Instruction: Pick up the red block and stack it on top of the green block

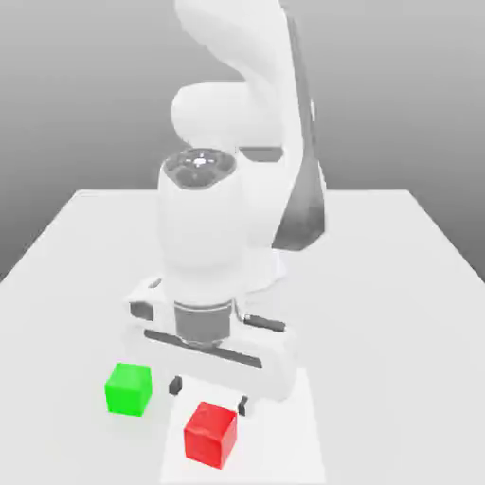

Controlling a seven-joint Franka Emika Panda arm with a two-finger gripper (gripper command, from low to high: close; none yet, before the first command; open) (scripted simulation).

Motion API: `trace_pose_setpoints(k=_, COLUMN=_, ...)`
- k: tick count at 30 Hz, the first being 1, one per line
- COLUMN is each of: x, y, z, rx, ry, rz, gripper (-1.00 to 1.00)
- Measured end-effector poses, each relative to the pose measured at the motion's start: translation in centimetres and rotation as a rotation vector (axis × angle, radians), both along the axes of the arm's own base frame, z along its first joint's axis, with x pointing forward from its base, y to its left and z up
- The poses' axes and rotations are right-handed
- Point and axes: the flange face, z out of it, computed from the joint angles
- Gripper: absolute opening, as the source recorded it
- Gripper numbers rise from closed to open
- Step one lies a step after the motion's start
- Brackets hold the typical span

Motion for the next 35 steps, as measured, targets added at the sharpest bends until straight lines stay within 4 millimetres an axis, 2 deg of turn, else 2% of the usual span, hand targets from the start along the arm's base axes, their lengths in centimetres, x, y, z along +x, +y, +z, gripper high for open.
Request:
trace_pose_setpoints(k=1, x=-0.1, y=0.0, z=-1.2, rx=0.0, ry=0.001, rz=0.0, gripper=0.0)
trace_pose_setpoints(k=2, x=-0.1, y=0.0, z=-2.1, rx=0.0, ry=0.001, rz=-0.001, gripper=-1.0)
trace_pose_setpoints(k=9, x=-0.1, y=0.0, z=-2.2, rx=0.0, ry=0.001, rz=-0.001, gripper=-1.0)
trace_pose_setpoints(k=14, x=-0.1, y=0.0, z=3.1, rx=0.0, ry=0.001, rz=0.0, gripper=-1.0)
trace_pose_setpoints(k=17, x=-1.7, y=-3.0, z=4.8, rx=-0.013, ry=0.002, rz=0.046, gripper=-1.0)
trace_pose_setpoints(k=19, x=-3.2, y=-6.0, z=5.7, rx=-0.02, ry=0.003, rz=0.069, gripper=-1.0)
trace_pose_setpoints(k=22, x=-5.8, y=-9.4, z=6.6, rx=-0.02, ry=0.005, rz=0.121, gripper=-1.0)
trace_pose_setpoints(k=25, x=-8.4, y=-11.8, z=7.4, rx=-0.009, ry=0.004, rz=0.188, gripper=-1.0)
trace_pose_setpoints(k=27, x=-9.2, y=-12.3, z=6.8, rx=-0.001, ry=0.002, rz=0.224, gripper=-1.0)
trace_pose_setpoints(k=32, x=-9.4, y=-12.3, z=2.2, rx=0.002, ry=0.001, rz=0.241, gripper=-1.0)
trace_pose_setpoints(k=33, x=-9.5, y=-12.4, z=1.5, rx=0.001, ry=0.001, rz=0.24, gripper=1.0)
trace_pose_setpoints(k=35, x=-9.5, y=-12.4, z=1.5, rx=0.001, ry=0.001, rz=0.24, gripper=1.0)
